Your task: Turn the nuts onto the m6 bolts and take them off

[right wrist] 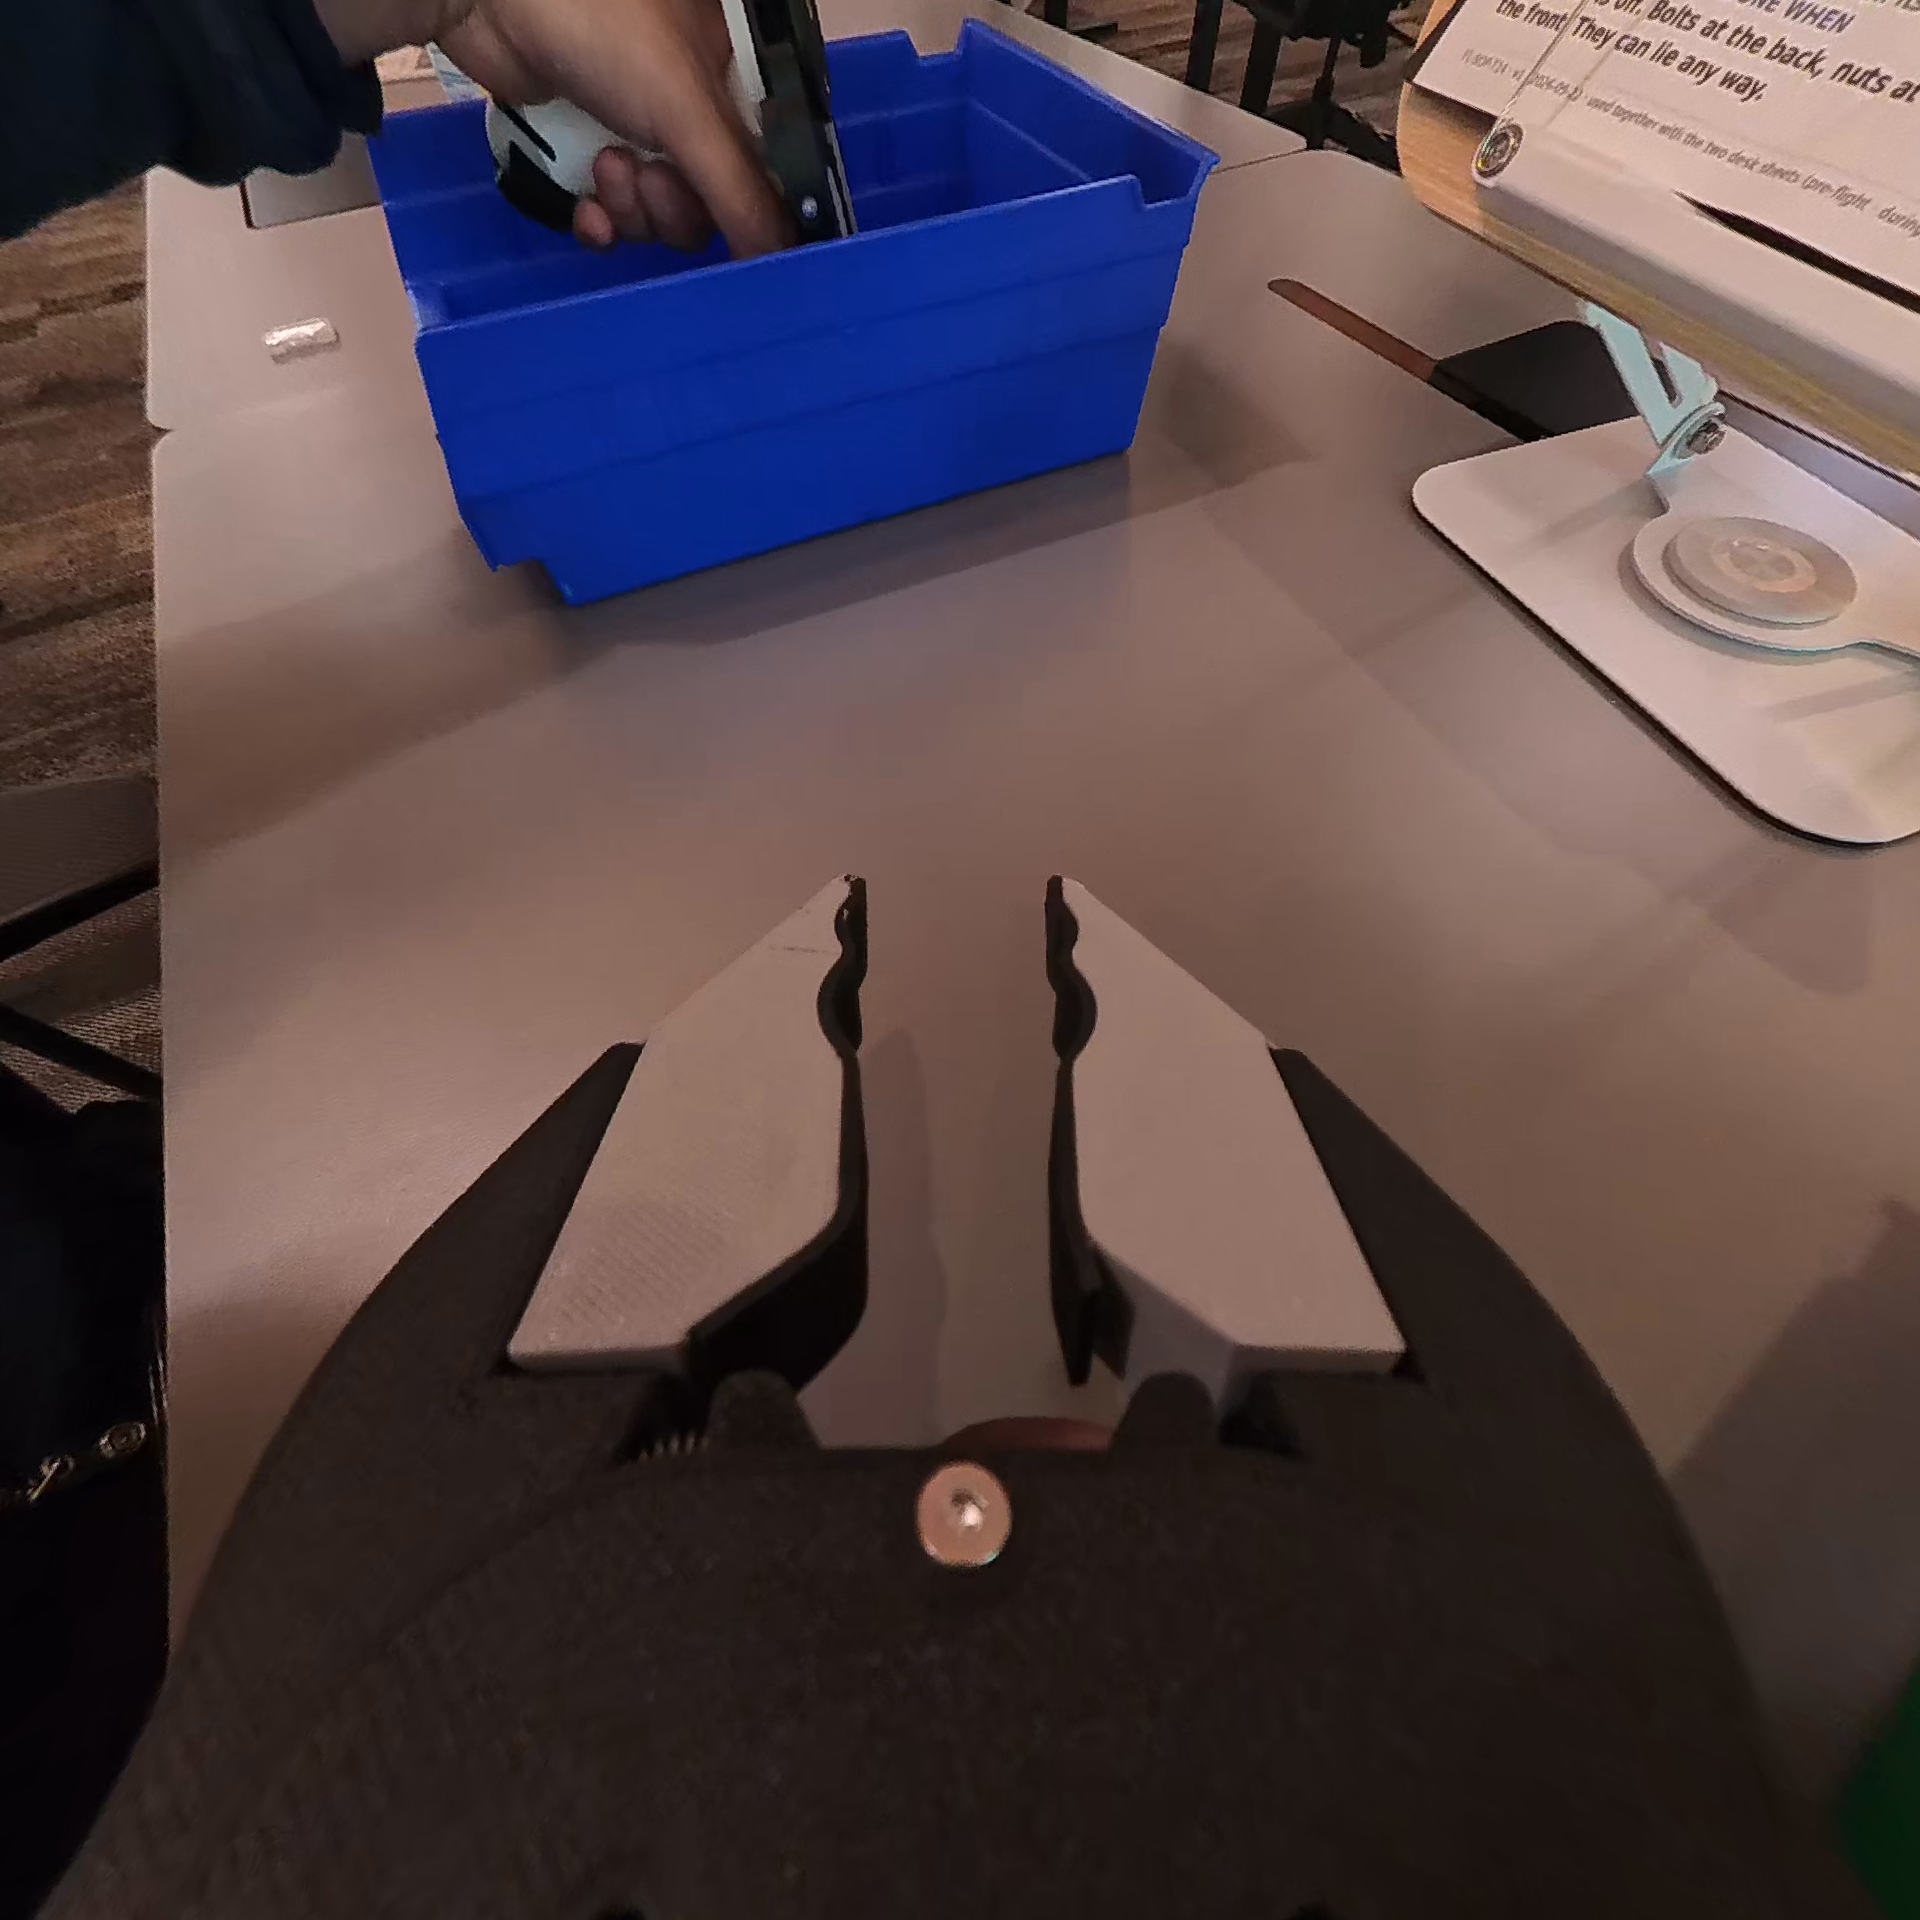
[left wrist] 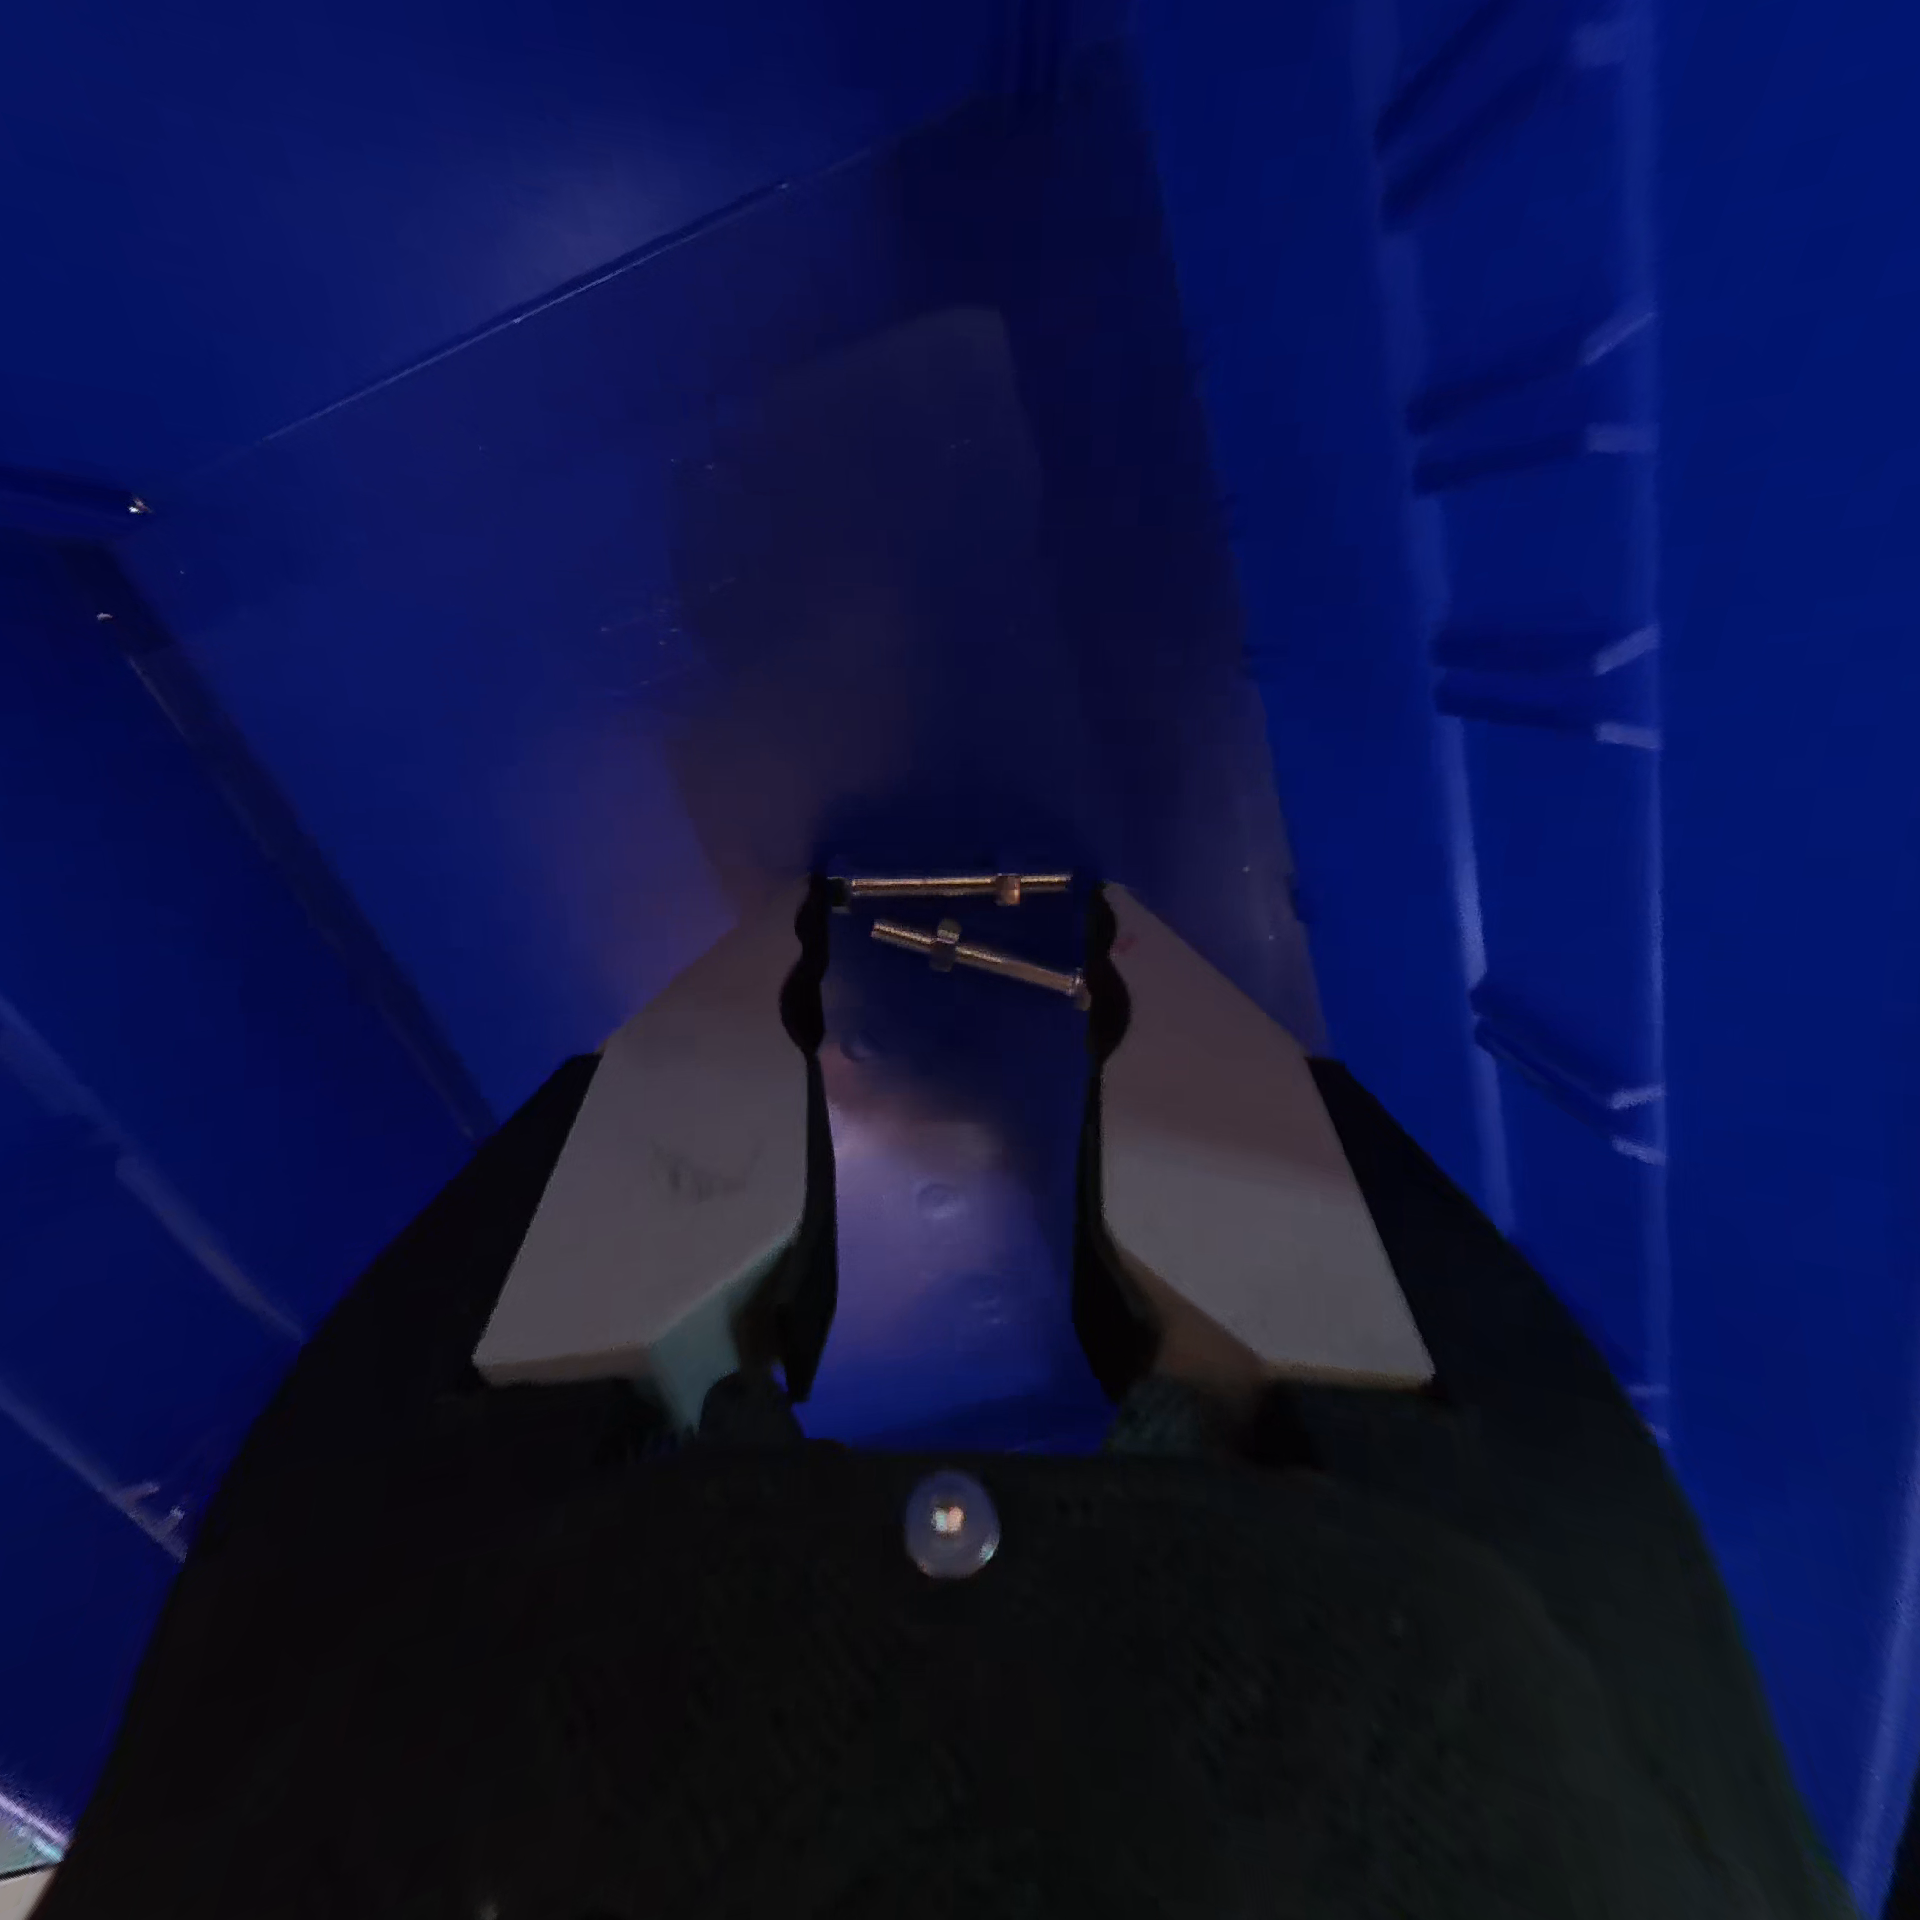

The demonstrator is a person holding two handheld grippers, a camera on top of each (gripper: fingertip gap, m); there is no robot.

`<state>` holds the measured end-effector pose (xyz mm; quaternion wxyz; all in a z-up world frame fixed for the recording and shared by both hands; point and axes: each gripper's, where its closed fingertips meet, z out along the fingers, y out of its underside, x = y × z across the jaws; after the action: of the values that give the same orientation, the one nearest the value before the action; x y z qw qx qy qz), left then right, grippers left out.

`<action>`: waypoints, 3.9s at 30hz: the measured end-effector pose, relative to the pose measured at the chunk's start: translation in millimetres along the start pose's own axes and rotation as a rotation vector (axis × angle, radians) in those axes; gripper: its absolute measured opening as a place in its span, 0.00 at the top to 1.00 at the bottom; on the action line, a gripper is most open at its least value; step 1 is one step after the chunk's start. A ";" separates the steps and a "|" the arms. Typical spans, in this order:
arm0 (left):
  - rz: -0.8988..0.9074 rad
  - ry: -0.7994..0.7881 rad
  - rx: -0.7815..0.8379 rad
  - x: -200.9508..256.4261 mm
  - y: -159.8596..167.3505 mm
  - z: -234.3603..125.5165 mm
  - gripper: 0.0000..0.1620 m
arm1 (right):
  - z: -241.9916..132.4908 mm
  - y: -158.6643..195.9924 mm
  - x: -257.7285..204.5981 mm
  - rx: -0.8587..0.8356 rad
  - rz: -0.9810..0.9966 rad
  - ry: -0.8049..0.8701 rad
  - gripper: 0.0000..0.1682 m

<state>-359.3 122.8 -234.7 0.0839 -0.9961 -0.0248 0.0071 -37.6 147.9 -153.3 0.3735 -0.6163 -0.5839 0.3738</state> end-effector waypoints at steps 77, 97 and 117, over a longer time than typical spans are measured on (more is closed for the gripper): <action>0.384 1.025 0.970 312.7 -3.6 -104.6 0.98 | 15.7 -41.3 -29.7 0.206 0.342 -0.384 0.97; 0.404 0.987 0.963 320.6 -2.4 -94.8 0.97 | 19.7 -39.7 -31.3 0.218 0.333 -0.412 0.96; 0.322 0.936 0.992 305.9 -13.7 -94.0 0.98 | 15.3 -40.5 -14.6 0.239 0.363 -0.363 0.90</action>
<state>-52.7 136.1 -142.8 0.5283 -0.7299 0.1681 -0.3997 -69.7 135.2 -123.4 0.2599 -0.5854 -0.4732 0.6049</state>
